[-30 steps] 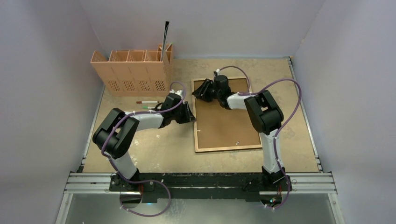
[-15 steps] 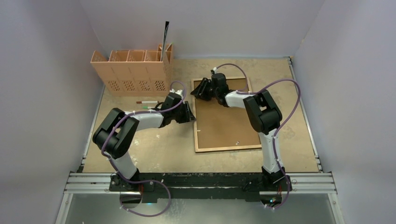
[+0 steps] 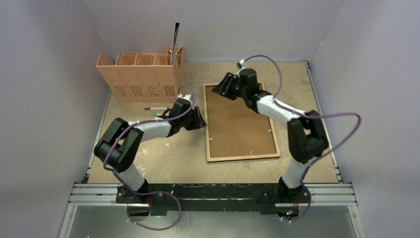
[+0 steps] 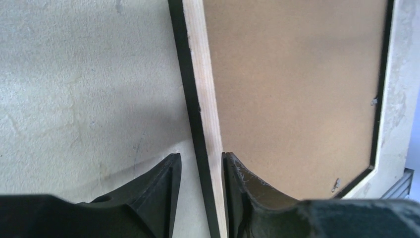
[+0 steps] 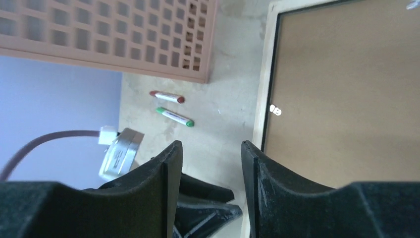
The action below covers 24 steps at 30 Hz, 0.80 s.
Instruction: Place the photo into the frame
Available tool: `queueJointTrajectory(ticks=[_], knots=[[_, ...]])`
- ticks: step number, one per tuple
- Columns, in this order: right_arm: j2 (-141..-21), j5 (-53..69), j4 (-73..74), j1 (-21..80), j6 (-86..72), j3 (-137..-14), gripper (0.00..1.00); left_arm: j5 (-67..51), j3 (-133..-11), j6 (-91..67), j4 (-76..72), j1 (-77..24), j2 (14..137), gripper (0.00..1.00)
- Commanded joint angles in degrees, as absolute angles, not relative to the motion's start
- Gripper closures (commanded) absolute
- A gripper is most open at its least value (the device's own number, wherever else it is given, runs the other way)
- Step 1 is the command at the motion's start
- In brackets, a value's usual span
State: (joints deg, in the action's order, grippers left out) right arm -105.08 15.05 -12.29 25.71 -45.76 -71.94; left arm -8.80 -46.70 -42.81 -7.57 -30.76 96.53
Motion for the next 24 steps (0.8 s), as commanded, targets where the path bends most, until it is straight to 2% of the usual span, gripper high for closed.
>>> queueJointTrajectory(ticks=[1, 7, 9, 15, 20, 24], knots=[[-93.09, 9.35, -6.62, 19.92, -42.60, -64.04, 0.49, -8.19, -45.15, -41.90, -7.68, -30.59, 91.12, 0.60], [-79.61, 0.35, 4.29, 12.76, -36.61, -54.34, 0.44, -10.06, -43.29, -39.78, -5.91, -30.59, 87.64, 0.57], [-76.53, -2.14, 9.04, 12.29, -35.60, -52.90, 0.32, -10.03, -43.95, -38.61, -4.44, -30.54, 86.65, 0.56], [-67.53, -12.36, 14.93, 10.17, -37.78, -45.35, 0.11, -10.59, -43.32, -38.16, -4.14, -30.57, 87.21, 0.51], [-65.35, -16.24, 17.51, 8.10, -37.69, -42.53, 0.07, -12.95, -42.90, -38.25, -6.60, -30.72, 89.25, 0.47], [-66.53, -10.85, 17.92, 6.88, -37.27, -40.74, 0.07, -15.05, -42.29, -39.42, -9.06, -31.06, 91.05, 0.47]])
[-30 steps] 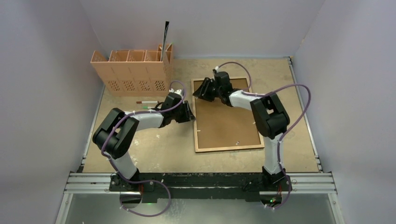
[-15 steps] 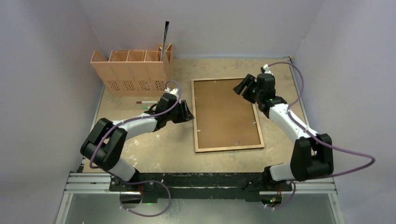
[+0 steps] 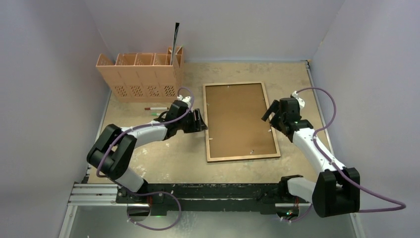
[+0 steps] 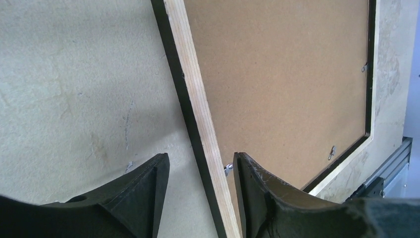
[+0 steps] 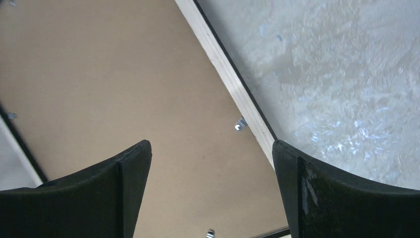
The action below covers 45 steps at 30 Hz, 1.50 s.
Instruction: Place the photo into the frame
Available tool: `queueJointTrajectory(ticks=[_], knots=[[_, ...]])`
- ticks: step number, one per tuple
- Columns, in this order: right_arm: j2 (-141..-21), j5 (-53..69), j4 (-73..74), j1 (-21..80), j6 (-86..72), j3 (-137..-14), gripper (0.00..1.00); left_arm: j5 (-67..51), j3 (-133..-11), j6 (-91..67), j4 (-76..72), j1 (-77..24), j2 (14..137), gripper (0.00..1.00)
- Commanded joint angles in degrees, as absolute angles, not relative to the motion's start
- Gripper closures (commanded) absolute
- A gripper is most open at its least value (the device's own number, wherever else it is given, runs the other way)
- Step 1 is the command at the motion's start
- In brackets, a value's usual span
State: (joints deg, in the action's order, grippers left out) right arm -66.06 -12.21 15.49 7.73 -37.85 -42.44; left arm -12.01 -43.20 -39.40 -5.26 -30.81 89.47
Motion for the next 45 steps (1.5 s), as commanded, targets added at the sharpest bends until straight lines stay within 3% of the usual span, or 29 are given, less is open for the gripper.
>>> queueJointTrajectory(ticks=[1, 17, 26, 33, 45], knots=[[-66.84, -9.33, 17.47, 6.86, -37.34, -40.01, 0.08, -15.43, -42.22, -39.71, -9.63, -31.11, 91.58, 0.47], [-69.16, -4.27, 16.26, 5.83, -39.88, -34.90, 0.09, -14.34, -47.28, -41.04, -11.81, -31.11, 98.92, 0.47], [-66.43, -17.64, 19.19, 5.36, -42.52, -38.79, 0.10, -10.02, -47.23, -41.55, -10.81, -31.16, 98.88, 0.46], [-73.18, -12.11, 13.72, 4.51, -43.99, -37.55, 0.11, -10.71, -47.96, -42.01, -11.63, -31.29, 99.18, 0.46], [-72.83, -0.20, 9.15, 4.48, -40.63, -32.13, 0.14, -15.18, -53.28, -41.79, -11.65, -31.72, 105.05, 0.46]])
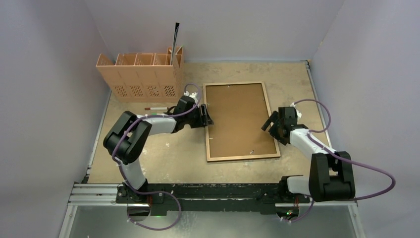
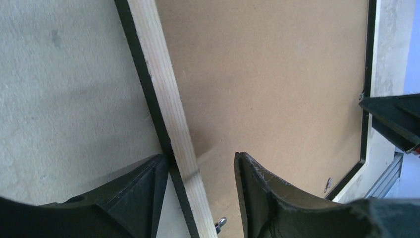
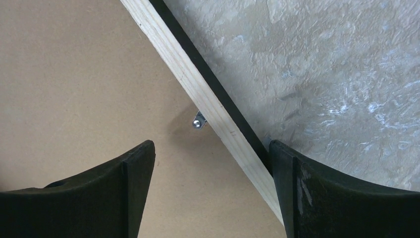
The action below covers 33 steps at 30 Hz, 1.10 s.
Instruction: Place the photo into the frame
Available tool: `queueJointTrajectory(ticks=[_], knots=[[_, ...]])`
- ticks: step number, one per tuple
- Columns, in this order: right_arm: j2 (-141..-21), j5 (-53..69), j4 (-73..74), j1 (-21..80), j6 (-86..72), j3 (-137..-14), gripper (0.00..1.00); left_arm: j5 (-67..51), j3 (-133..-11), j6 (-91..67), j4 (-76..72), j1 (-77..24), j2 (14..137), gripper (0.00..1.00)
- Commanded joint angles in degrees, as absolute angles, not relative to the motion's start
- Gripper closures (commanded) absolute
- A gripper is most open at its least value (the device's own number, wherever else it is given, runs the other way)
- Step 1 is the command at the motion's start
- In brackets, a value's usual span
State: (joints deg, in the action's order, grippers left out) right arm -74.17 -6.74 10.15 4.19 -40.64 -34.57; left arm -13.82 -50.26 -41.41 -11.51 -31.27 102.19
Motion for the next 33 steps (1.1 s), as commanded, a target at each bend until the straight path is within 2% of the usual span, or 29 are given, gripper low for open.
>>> queueJointTrajectory(ticks=[1, 11, 20, 27, 33], knots=[[-72.24, 1.26, 9.14, 4.44, -40.61, -31.45, 0.14, -15.20, -54.21, -41.71, -10.98, -31.79, 106.12, 0.46], [-65.24, 13.08, 6.68, 4.48, -36.86, -27.06, 0.18, -14.87, -62.95, -39.35, -10.17, -32.93, 111.39, 0.46], [-65.33, 25.90, 1.26, 7.21, -39.05, -23.40, 0.20, -15.84, -72.75, -38.41, -10.92, -33.29, 119.56, 0.46], [-66.21, 25.59, -8.13, 20.72, -49.59, -22.98, 0.21, -18.03, -76.37, -37.37, -12.87, -33.53, 123.02, 0.46], [-69.74, 23.94, -17.36, 27.04, -54.72, -23.65, 0.21, -22.81, -77.59, -37.27, -14.92, -34.45, 126.10, 0.47]])
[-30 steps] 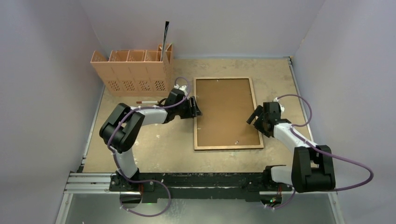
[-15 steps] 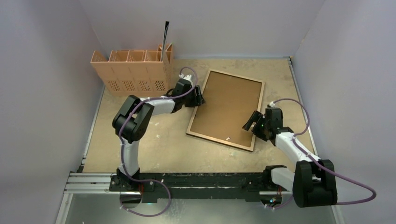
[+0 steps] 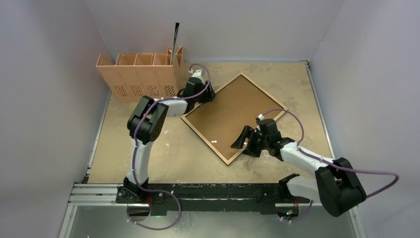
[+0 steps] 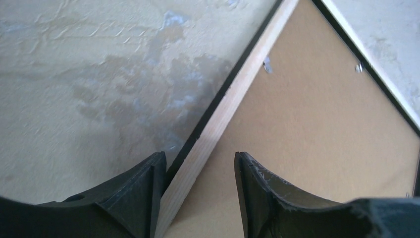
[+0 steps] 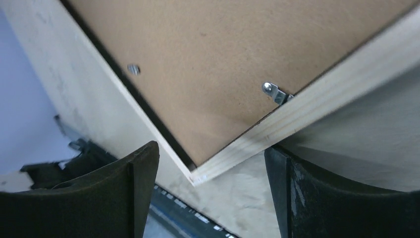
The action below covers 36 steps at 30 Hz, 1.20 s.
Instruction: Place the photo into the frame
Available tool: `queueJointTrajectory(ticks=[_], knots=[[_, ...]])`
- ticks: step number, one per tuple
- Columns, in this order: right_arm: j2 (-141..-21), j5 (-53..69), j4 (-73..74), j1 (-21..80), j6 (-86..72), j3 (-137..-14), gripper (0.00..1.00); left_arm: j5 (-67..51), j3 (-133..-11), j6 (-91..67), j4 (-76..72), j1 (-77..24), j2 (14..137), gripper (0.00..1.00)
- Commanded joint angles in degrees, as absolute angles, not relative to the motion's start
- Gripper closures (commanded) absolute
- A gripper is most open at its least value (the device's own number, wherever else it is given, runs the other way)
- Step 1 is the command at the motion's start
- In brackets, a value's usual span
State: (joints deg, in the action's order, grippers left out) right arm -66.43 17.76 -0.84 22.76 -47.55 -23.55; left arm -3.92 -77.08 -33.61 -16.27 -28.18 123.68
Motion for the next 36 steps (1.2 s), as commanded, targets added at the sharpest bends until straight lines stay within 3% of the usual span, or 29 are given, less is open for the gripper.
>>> queueJointTrajectory(ticks=[1, 12, 16, 24, 36], knots=[[-70.75, 23.74, -18.70, 27.91, -55.36, -23.83, 0.21, -23.53, -77.57, -37.34, -15.40, -34.72, 126.54, 0.47], [-84.11, 22.66, -29.08, 34.48, -57.25, -30.13, 0.20, -28.09, -78.77, -37.22, -16.35, -36.52, 129.72, 0.48], [-85.47, 20.68, -30.03, 37.45, -55.73, -31.88, 0.14, -29.36, -78.61, -37.62, -16.54, -37.59, 129.84, 0.48], [-80.04, 20.94, -25.86, 37.71, -52.61, -29.73, 0.11, -24.17, -80.88, -36.34, -12.02, -36.53, 125.54, 0.47], [-65.84, 15.87, -15.81, 37.71, -45.29, -29.78, 0.15, -16.61, -78.10, -33.37, -7.47, -34.07, 110.79, 0.47]])
